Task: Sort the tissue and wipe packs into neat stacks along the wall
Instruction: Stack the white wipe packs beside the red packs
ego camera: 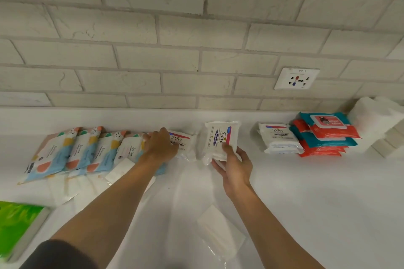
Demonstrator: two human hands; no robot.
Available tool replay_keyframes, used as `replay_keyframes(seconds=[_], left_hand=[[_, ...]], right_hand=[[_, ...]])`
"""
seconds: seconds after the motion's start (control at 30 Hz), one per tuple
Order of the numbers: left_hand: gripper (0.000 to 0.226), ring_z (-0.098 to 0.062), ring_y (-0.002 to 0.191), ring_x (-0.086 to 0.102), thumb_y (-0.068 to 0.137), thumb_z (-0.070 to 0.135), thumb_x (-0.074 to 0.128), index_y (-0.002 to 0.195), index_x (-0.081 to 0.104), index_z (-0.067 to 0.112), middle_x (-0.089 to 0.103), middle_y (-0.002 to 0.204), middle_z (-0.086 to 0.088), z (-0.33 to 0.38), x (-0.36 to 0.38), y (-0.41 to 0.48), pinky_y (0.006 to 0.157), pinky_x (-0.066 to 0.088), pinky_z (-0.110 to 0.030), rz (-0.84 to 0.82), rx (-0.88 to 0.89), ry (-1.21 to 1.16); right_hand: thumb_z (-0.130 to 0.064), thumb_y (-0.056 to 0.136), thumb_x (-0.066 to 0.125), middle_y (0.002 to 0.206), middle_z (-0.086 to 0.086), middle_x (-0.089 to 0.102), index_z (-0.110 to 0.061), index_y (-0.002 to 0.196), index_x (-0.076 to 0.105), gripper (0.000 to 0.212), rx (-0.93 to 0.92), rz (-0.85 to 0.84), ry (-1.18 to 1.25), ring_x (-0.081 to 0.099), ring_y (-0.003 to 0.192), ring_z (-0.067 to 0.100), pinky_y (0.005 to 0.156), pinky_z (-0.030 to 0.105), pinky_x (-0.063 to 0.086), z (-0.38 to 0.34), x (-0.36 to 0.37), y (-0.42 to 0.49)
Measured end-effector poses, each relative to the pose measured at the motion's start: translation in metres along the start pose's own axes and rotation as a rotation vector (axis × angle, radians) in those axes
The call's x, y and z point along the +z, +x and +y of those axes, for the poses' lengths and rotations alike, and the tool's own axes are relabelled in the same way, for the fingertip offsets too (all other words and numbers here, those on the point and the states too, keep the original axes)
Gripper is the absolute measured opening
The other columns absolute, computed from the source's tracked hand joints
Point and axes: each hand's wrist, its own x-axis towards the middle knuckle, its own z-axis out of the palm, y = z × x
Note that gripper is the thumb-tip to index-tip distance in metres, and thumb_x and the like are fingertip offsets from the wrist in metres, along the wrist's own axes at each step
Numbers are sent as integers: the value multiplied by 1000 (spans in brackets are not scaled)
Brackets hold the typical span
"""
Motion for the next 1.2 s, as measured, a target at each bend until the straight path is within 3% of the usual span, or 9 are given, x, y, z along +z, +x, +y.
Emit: replay_keyframes(seconds=[0.17, 0.37, 0.53, 0.6, 0.7, 0.83, 0.9, 1.03, 1.2], left_hand=[[78, -42, 137, 19, 82, 60, 59, 135, 38, 6, 43, 139, -21, 9, 3, 3, 104, 35, -45, -65, -41, 78], [96, -40, 134, 26, 66, 68, 73, 133, 40, 8, 46, 135, -18, 17, -2, 4, 103, 34, -44, -93, -99, 42], [114, -40, 129, 40, 24, 81, 75, 117, 52, 17, 49, 136, -16, 14, 4, 12, 108, 35, -51, -193, -147, -7], [105, -37, 126, 44, 31, 73, 83, 114, 53, 16, 49, 136, -15, 15, 6, 10, 107, 37, -49, -220, -159, -35], [88, -28, 109, 55, 35, 64, 89, 102, 57, 17, 64, 113, -5, 18, 7, 0, 102, 42, -42, -261, -141, -148], [105, -24, 97, 62, 21, 61, 87, 110, 57, 15, 66, 103, -2, 22, 14, -6, 91, 52, -39, -229, -103, -248], [98, -22, 91, 61, 36, 51, 92, 114, 50, 10, 63, 102, -2, 26, 12, -15, 77, 52, -32, -183, -83, -302], [79, -23, 90, 64, 54, 44, 91, 111, 46, 14, 64, 102, -3, 19, 15, -26, 73, 58, -38, -115, -78, -448], [44, -16, 69, 62, 69, 23, 87, 95, 53, 13, 64, 86, -2, 12, 11, -46, 54, 57, -35, -56, -81, -677]], right_hand=[[-10, 85, 72, 109, 13, 71, -12, 114, 61, 31, -23, -42, -18, 72, 95, 29, 71, 38, 61, -5, -10, -5], [-11, 84, 73, 111, 12, 70, -13, 117, 61, 35, -26, -73, -34, 72, 94, 27, 71, 36, 61, -9, -22, -8], [-11, 85, 72, 112, 11, 71, -13, 120, 61, 37, -10, -113, -51, 72, 97, 26, 75, 38, 60, -10, -30, -12], [-12, 85, 72, 112, 10, 71, -14, 121, 61, 37, -10, -118, -53, 72, 97, 26, 71, 35, 60, -10, -34, -13], [-13, 87, 71, 112, 9, 72, -14, 120, 62, 35, -15, -114, -65, 71, 98, 25, 71, 34, 60, -11, -41, -13], [-14, 87, 69, 110, 7, 72, -16, 119, 63, 32, -25, -108, -82, 70, 100, 26, 75, 38, 60, -12, -48, -13], [-15, 88, 69, 109, 8, 73, -16, 117, 64, 30, -27, -107, -92, 71, 99, 26, 77, 40, 59, -13, -52, -13], [-19, 90, 67, 106, 12, 73, -14, 118, 65, 29, 1, -130, -92, 69, 68, 17, 63, 37, 55, -15, -58, -16], [-16, 91, 66, 107, 14, 73, -10, 118, 64, 28, 62, -133, 18, 69, 101, 34, 90, 60, 51, -17, -66, -20]])
